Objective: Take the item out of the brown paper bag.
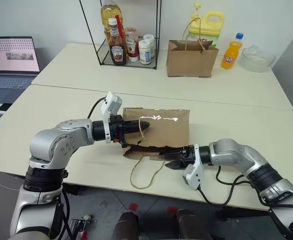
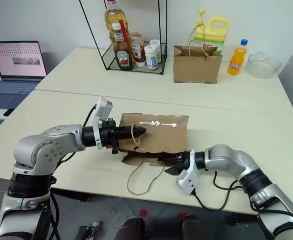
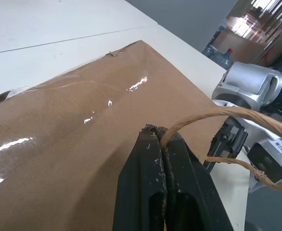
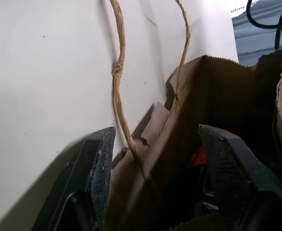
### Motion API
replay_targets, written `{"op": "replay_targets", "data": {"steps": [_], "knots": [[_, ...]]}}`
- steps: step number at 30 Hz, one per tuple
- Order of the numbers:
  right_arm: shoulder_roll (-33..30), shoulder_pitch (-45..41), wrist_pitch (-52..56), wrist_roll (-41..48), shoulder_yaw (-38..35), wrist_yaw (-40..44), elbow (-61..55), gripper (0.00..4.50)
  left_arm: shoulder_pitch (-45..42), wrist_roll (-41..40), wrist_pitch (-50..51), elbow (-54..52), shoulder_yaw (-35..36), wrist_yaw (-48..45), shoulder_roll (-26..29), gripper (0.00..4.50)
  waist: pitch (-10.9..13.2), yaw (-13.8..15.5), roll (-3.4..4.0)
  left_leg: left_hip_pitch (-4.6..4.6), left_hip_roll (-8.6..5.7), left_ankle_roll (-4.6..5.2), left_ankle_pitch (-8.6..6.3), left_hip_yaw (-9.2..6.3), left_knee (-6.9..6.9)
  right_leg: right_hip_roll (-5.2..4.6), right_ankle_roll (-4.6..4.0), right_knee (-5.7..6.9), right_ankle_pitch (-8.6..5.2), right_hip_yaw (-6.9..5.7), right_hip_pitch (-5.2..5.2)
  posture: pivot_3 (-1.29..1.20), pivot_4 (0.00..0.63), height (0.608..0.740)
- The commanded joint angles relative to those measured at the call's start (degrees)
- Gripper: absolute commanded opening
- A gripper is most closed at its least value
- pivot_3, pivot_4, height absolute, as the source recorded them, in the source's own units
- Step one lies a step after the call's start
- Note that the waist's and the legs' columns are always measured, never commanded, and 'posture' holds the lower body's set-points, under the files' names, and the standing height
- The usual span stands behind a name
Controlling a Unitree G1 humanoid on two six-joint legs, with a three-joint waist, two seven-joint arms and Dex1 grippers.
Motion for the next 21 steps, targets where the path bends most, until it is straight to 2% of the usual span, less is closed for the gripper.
{"op": "replay_targets", "data": {"steps": [1,6,10,13,19,21], "knots": [[0.5,-0.9,3.4,-9.3,2.2,-2.1,1.9,2.90,-0.4,-1.5,0.2,-2.2,1.5,0.0,0.0,0.00,0.0,-0.3,0.00,0.03,0.00,0.00,0.00,0.00,0.00,0.01,0.00,0.02,0.00,0.00,0.02,0.00,0.150,0.740],[3.6,-2.6,7.1,-14.5,3.7,-5.8,2.2,2.90,-0.3,-1.8,0.6,-2.4,1.7,0.2,0.2,0.00,0.0,-1.3,-0.04,0.28,0.03,0.01,0.00,-0.03,0.00,0.05,0.00,0.05,0.00,0.02,0.26,0.00,0.150,0.740],[6.4,-2.5,7.8,-12.2,4.1,-7.4,2.7,2.90,-0.1,-2.0,0.9,-2.7,1.9,0.3,0.3,0.00,0.0,-1.6,-0.06,0.41,0.06,0.01,0.00,-0.05,-0.02,0.11,0.00,0.06,0.00,0.04,0.34,0.00,0.150,0.740],[7.1,-2.4,5.9,-8.9,4.6,-6.7,3.1,2.31,0.0,-1.9,1.0,-2.6,2.1,0.1,0.6,0.00,0.0,-1.6,-0.07,0.41,0.07,0.02,0.00,-0.06,-0.02,0.11,0.00,0.06,0.00,0.04,0.34,0.00,0.150,0.740],[6.3,-1.9,4.9,-5.5,4.8,-5.6,3.2,0.14,-0.1,-2.0,1.0,-2.4,2.2,0.5,0.6,0.00,0.0,-1.5,-0.08,0.31,0.07,0.01,-0.01,-0.05,-0.03,0.09,-0.01,-0.02,0.00,0.01,0.33,0.00,0.150,0.740],[6.0,-1.8,5.3,-4.4,4.7,-4.9,3.2,0.06,-0.2,-2.0,1.1,-2.2,2.3,0.7,0.4,0.00,0.0,-1.4,-0.08,0.30,0.07,0.01,-0.01,-0.05,-0.03,0.08,-0.01,-0.04,0.00,0.00,0.34,0.00,0.150,0.740]]}}
